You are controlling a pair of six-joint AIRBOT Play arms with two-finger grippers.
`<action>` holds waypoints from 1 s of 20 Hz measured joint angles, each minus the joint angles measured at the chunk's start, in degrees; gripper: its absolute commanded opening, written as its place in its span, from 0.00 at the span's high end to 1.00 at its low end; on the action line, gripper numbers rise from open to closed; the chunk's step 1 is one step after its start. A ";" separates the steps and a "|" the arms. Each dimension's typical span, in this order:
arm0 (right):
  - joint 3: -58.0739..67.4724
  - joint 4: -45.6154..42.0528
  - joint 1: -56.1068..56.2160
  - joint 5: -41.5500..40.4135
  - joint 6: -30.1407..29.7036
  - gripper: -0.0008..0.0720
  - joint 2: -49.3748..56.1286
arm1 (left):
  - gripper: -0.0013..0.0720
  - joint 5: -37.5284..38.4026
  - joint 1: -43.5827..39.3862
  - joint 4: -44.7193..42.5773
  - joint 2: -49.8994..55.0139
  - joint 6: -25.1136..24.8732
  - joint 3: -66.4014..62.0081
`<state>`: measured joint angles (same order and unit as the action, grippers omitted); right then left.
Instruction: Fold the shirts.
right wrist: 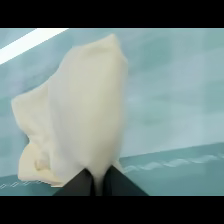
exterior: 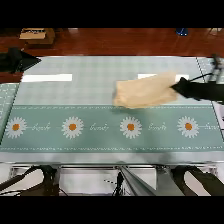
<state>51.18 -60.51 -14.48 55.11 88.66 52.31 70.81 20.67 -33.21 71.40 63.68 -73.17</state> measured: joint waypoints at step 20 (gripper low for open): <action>2.91 -47.82 -55.65 41.66 -4.00 0.96 -13.03 | 0.96 -17.77 1.29 -0.50 15.26 -5.14 -0.02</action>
<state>54.08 -108.33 -70.13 96.77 84.66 39.29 53.04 21.96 -33.71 86.65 58.54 -73.19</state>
